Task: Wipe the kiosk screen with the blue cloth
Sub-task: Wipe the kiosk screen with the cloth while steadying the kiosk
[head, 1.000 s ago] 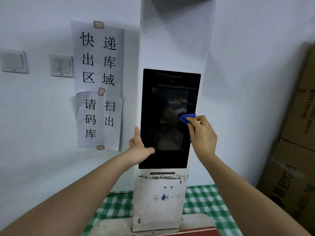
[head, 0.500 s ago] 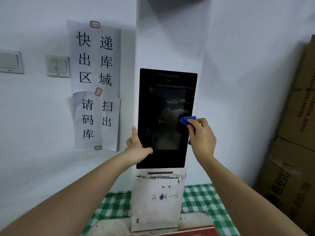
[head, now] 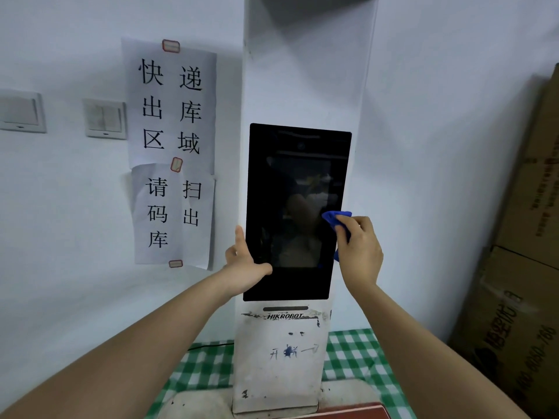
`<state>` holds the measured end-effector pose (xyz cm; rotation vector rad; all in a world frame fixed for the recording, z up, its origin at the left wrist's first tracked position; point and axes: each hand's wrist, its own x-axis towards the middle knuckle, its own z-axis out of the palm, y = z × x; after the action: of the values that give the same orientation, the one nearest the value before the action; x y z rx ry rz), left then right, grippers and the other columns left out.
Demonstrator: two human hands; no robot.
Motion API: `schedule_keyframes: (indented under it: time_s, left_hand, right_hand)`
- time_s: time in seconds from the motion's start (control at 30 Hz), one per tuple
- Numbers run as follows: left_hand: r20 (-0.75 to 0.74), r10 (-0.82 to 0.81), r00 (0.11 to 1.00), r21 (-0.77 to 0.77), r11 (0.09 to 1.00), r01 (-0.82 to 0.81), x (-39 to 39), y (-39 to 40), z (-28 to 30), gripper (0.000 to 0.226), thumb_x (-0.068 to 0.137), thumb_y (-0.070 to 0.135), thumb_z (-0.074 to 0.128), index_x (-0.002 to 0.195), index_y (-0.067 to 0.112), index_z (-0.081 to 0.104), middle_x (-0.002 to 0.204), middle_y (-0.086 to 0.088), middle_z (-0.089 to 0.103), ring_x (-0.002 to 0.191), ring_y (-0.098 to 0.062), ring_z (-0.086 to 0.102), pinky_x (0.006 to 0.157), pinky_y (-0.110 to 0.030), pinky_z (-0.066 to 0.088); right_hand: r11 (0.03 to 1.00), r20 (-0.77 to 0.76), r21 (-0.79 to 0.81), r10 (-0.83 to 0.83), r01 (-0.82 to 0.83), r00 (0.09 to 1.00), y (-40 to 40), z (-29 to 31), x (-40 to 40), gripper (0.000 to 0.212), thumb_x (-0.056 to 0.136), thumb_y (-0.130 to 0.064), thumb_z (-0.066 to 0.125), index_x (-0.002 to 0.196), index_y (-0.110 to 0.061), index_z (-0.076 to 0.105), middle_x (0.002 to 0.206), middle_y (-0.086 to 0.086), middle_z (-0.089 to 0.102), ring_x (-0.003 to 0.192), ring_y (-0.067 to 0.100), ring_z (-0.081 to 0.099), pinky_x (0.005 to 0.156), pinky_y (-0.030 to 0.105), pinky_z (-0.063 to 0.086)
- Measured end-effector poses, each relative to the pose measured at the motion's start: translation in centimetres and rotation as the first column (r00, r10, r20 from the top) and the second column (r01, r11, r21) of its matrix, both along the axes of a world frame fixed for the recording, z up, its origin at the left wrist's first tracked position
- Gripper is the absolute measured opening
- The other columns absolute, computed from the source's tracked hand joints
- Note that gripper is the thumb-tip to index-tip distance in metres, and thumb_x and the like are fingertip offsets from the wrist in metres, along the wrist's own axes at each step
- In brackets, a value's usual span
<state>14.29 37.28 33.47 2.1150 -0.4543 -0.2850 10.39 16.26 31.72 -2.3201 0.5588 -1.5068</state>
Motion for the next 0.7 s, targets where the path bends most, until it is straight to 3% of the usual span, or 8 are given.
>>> schedule_keyframes:
  time_s: [0.23, 0.4, 0.53, 0.7]
  left_hand:
    - [0.018, 0.010, 1.000, 0.007, 1.000, -0.010, 0.3, 0.0, -0.3, 0.100, 0.090, 0.022, 0.057, 0.146, 0.032, -0.026, 0.156, -0.005, 0.005, 0.134, -0.025, 0.033, 0.099, -0.031, 0.033]
    - [0.010, 0.002, 1.000, 0.004, 1.000, -0.002, 0.2, 0.0, -0.3, 0.100, 0.090, 0.022, 0.057, 0.147, 0.033, -0.025, 0.156, -0.005, 0.004, 0.136, -0.027, 0.031, 0.105, -0.035, 0.032]
    - [-0.004, -0.032, 0.999, -0.019, 0.999, 0.032, 0.0, 0.4, -0.2, 0.098, 0.091, 0.020, 0.056, 0.146, 0.034, -0.025, 0.158, -0.004, -0.001, 0.141, -0.027, 0.025, 0.110, -0.037, 0.027]
    - [0.003, -0.044, 0.999, -0.046, 0.998, 0.044, 0.1, 0.6, -0.5, 0.098, 0.092, 0.018, 0.055, 0.146, 0.036, -0.024, 0.156, -0.010, 0.011, 0.139, -0.028, 0.028, 0.108, -0.038, 0.029]
  right_hand:
    - [0.999, -0.015, 0.046, 0.020, -0.020, 1.000, 0.7, -2.8, 0.1, 0.025, 0.095, -0.021, 0.053, 0.119, -0.024, 0.061, 0.109, -0.006, 0.056, 0.066, 0.017, 0.058, 0.058, 0.030, 0.050]
    - [0.999, -0.059, 0.005, 0.035, -0.035, 0.998, 0.3, -2.7, -0.5, 0.025, 0.096, -0.023, 0.053, 0.119, -0.024, 0.062, 0.108, -0.007, 0.057, 0.072, 0.016, 0.058, 0.060, 0.031, 0.050]
    - [0.998, 0.015, 0.060, 0.013, -0.014, 1.000, 0.3, -0.5, -0.1, 0.024, 0.096, -0.022, 0.053, 0.118, -0.022, 0.062, 0.109, -0.004, 0.056, 0.069, 0.014, 0.054, 0.060, 0.028, 0.047]
    - [0.995, 0.033, 0.096, 0.024, -0.027, 0.999, 1.2, -2.6, -0.3, 0.023, 0.095, -0.019, 0.054, 0.116, -0.021, 0.063, 0.108, -0.005, 0.055, 0.065, 0.012, 0.051, 0.058, 0.027, 0.045]
